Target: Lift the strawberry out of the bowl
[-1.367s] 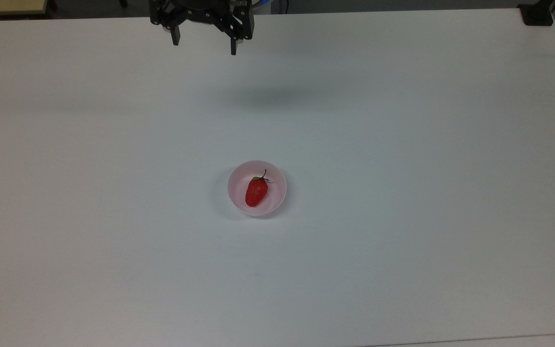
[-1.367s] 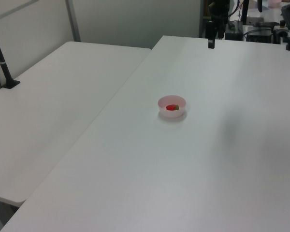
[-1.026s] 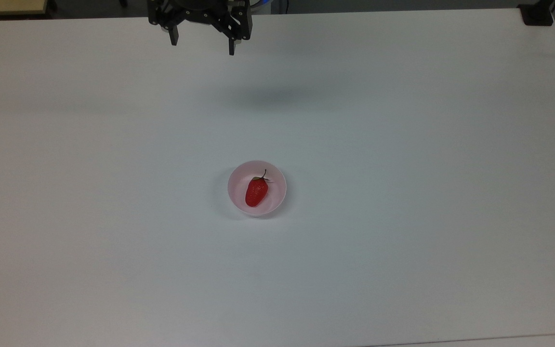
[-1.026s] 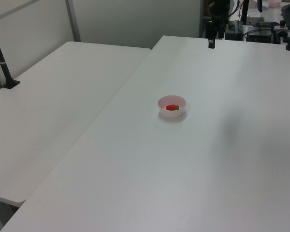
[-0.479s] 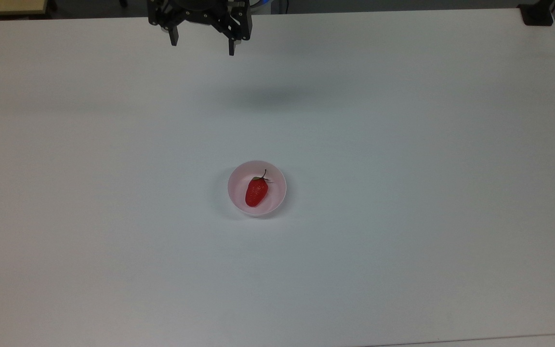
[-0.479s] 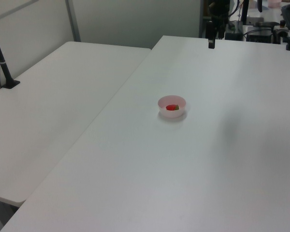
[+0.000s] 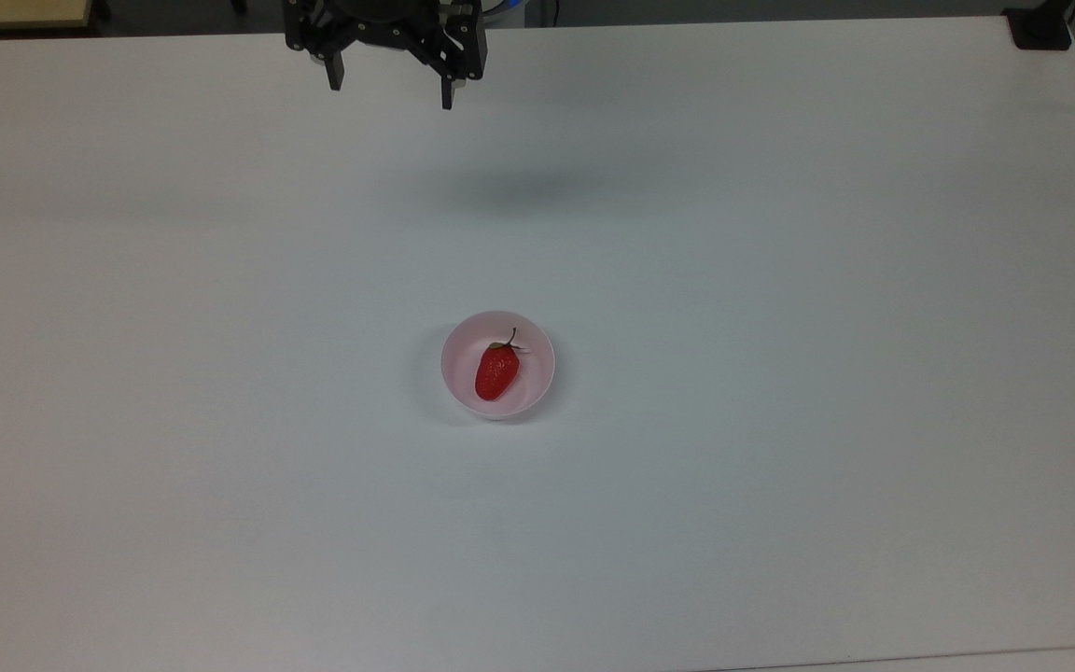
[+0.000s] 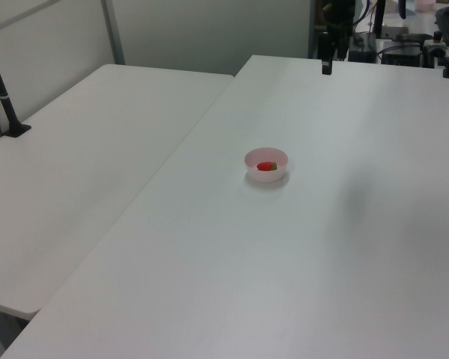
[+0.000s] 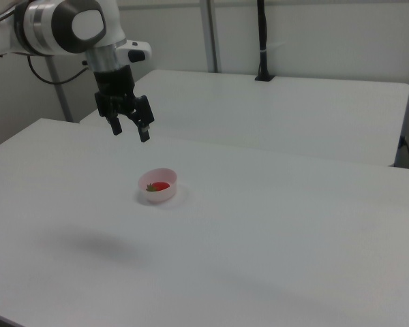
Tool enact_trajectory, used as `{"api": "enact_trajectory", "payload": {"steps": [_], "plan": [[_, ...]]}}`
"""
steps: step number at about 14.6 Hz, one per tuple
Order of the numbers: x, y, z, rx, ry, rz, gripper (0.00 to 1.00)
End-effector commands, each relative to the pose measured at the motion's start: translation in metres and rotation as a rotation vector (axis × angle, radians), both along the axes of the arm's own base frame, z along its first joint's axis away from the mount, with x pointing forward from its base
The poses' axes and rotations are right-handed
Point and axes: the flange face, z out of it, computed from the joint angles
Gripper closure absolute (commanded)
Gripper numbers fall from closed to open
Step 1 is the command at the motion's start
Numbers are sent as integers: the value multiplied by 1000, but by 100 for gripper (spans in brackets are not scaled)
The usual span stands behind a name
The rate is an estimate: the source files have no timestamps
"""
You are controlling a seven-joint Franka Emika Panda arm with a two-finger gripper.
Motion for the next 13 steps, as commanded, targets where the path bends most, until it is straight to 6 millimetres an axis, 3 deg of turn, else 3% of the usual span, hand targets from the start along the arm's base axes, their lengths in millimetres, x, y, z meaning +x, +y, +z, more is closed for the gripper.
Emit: {"api": "enact_trajectory", "payload": {"steps": [1,10,13], "plan": [[12,2,-8,15,-7,10,0],[43,5,-32,20,-66,-30,0],[58,8,-58,22,-68,-28,0]]}}
